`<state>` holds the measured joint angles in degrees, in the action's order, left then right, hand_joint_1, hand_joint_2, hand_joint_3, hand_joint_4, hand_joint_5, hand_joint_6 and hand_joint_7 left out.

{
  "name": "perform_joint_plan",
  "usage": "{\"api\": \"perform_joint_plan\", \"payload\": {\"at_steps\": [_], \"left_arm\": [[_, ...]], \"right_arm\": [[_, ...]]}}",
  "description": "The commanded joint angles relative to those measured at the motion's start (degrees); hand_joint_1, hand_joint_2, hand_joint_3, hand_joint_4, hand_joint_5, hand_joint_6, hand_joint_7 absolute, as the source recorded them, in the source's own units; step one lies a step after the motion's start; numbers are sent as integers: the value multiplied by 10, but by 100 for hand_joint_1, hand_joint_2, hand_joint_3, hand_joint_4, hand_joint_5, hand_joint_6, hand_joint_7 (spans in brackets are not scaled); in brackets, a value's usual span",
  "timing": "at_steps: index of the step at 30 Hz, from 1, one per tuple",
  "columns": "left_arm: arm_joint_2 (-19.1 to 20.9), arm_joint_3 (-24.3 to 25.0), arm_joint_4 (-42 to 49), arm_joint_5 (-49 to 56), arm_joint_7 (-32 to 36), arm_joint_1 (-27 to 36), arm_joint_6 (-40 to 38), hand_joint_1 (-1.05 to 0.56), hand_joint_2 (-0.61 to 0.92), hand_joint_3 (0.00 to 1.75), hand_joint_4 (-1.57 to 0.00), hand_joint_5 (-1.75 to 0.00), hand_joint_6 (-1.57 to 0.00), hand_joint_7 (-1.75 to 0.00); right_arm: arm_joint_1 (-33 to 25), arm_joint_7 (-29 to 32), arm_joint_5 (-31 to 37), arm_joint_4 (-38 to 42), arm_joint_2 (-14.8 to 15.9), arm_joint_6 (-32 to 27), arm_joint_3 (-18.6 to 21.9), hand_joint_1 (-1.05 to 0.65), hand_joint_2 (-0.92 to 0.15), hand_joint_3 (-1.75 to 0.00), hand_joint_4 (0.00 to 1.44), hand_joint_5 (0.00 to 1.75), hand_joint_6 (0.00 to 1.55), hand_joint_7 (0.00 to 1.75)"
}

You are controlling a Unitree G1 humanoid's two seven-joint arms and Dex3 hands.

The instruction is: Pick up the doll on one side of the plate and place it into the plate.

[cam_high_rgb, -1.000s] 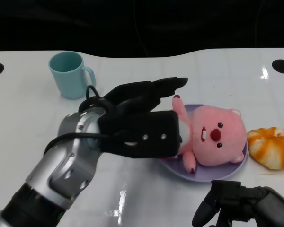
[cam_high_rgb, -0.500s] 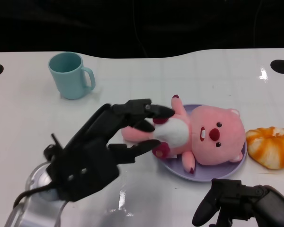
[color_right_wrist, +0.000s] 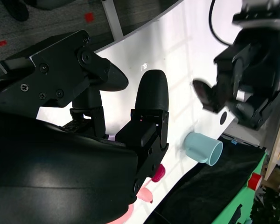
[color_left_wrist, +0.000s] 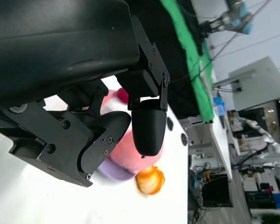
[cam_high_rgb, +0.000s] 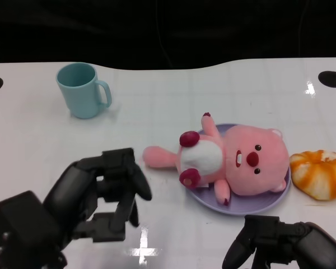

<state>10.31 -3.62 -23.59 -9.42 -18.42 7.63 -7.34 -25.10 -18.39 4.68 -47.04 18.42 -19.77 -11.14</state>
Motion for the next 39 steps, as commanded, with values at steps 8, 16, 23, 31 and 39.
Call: {"api": "perform_joint_plan", "payload": {"at_steps": [8,16,23,31,39], "left_arm": [[24,51,-129,-111,3,91,-157,-10,48,133,-94,-175,-78,-169],[9,55,-93,-132,4,111,-159,-13,46,133,-93,-175,-75,-171],[15,48,-57,-135,-1,97,-172,-13,43,137,-91,-175,-76,-173],[5,52,-55,-214,-3,90,-238,-12,41,142,-87,-175,-75,-165],[5,48,-70,-220,10,92,-249,-15,36,147,-85,-175,-75,-164]], "right_arm": [[5,7,7,-5,-2,-7,-6,-8,-58,-101,66,154,64,118],[6,6,8,3,0,2,0,-7,-56,-104,66,152,64,118],[1,6,7,6,1,10,5,-7,-56,-104,66,151,65,117],[-8,-1,-4,19,6,38,22,-6,-57,-103,67,152,64,118],[-13,-6,-4,14,9,39,26,-6,-57,-102,66,152,64,118]]}}
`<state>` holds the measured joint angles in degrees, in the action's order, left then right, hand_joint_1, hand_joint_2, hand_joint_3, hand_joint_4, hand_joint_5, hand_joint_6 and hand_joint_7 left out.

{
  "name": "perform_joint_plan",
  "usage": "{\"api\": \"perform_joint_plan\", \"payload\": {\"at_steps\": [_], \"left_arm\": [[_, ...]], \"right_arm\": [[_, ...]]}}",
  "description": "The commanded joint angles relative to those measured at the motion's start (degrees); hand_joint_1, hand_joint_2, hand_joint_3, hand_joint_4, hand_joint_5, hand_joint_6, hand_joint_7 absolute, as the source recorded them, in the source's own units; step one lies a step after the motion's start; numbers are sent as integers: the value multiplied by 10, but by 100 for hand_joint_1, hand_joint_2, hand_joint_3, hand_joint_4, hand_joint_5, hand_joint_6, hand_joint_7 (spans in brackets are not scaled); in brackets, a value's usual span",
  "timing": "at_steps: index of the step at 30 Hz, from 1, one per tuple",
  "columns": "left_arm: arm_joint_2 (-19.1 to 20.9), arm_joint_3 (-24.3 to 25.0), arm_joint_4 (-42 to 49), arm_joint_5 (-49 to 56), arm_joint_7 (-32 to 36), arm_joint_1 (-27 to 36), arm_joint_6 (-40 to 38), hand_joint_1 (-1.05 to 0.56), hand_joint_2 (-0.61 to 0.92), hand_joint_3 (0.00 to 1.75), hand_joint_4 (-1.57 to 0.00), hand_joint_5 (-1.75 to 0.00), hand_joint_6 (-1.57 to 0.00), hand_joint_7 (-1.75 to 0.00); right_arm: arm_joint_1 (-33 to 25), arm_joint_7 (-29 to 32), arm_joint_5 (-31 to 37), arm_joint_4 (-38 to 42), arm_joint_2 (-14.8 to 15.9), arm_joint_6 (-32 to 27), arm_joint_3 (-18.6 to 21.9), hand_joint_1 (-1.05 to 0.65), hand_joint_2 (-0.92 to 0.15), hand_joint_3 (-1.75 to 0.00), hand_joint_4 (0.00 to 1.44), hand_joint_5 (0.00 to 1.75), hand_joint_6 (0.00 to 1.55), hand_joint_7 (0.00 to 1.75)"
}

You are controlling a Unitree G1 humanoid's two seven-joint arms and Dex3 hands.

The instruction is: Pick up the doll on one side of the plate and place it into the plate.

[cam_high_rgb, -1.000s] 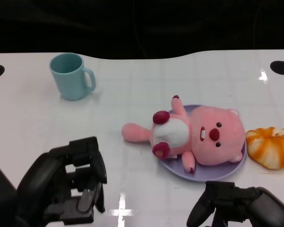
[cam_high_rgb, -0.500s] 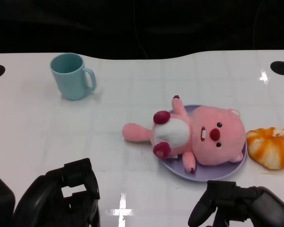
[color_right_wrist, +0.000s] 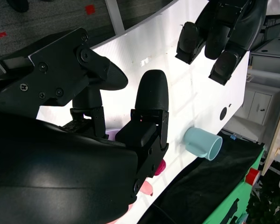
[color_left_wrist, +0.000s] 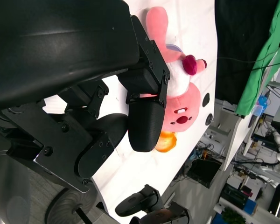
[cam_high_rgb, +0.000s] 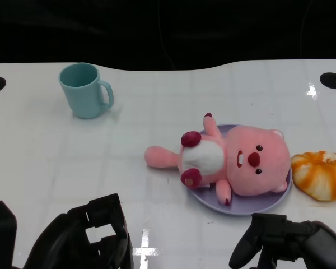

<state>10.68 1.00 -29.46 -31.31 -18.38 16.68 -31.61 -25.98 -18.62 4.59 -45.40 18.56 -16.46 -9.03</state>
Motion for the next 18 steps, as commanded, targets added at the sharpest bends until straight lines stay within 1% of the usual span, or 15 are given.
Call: {"api": "perform_joint_plan", "payload": {"at_steps": [1,4,6,13,18], "left_arm": [[0,1,-13,-2,12,2,-6,-16,37,145,-85,-174,-75,-162],[-1,1,-20,-3,18,4,-11,-22,41,133,-83,-171,-75,-155],[0,0,-23,-3,21,5,-14,-23,42,130,-83,-171,-76,-153],[2,-1,-25,-2,18,5,-11,-23,43,133,-81,-174,-73,-161],[7,0,-26,3,15,4,-6,-23,42,132,-80,-175,-73,-162]], "right_arm": [[-5,-4,-5,-2,7,7,5,-6,-57,-102,66,153,64,118],[-7,-4,-6,1,6,13,5,-6,-58,-102,66,154,64,118],[-8,-4,-7,2,6,16,6,-6,-58,-102,66,154,64,118],[-9,-4,-5,-2,7,15,7,-8,-58,-101,65,154,64,119],[-8,-6,-6,-3,8,14,8,-7,-58,-101,65,154,63,119]]}}
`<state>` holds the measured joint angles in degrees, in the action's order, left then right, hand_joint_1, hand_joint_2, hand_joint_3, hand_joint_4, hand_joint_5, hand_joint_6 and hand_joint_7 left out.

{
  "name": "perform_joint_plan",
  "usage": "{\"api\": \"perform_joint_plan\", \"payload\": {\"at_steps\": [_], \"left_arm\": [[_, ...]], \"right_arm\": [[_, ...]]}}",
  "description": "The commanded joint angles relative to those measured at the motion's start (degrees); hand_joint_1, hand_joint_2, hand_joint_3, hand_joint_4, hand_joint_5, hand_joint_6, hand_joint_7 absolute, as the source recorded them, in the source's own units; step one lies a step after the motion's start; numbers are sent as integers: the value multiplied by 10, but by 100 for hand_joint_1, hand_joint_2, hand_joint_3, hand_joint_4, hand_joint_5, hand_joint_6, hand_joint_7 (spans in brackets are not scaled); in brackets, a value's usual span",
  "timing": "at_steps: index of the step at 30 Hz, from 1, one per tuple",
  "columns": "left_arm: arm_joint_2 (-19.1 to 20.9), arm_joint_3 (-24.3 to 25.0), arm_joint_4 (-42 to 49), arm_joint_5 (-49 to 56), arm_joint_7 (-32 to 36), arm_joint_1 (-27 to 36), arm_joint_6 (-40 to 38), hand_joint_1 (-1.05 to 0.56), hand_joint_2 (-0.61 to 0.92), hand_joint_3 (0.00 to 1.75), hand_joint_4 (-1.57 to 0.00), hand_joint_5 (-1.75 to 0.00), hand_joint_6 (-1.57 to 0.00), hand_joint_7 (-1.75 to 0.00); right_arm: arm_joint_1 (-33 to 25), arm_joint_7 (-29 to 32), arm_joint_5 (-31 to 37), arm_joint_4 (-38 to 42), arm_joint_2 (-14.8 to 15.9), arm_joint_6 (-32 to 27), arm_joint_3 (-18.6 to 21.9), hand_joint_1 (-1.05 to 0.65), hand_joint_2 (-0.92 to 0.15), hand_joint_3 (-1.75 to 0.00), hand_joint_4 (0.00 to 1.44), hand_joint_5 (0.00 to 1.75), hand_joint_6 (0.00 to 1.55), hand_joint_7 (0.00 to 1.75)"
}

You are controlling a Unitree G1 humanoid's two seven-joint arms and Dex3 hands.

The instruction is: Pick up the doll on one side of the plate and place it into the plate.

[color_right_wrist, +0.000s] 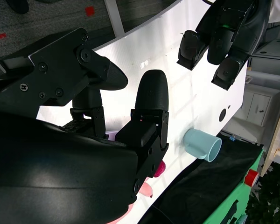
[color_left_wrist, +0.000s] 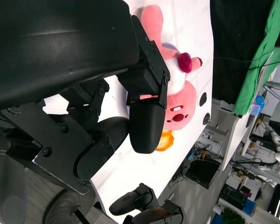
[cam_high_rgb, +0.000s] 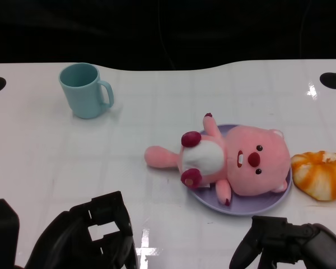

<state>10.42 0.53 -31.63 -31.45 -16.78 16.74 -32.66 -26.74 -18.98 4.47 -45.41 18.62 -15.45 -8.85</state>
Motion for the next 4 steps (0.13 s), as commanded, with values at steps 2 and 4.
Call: {"api": "perform_joint_plan", "payload": {"at_steps": [2,4], "left_arm": [[13,7,-3,6,-3,2,8,-20,44,134,-80,-175,-72,-163],[14,13,4,2,-6,-2,11,-20,44,133,-80,-175,-71,-163]], "right_arm": [[-1,-3,-5,-2,7,5,6,-7,-58,-101,65,154,63,119],[-1,-3,-5,-3,6,2,7,-7,-58,-101,66,154,63,119]]}}
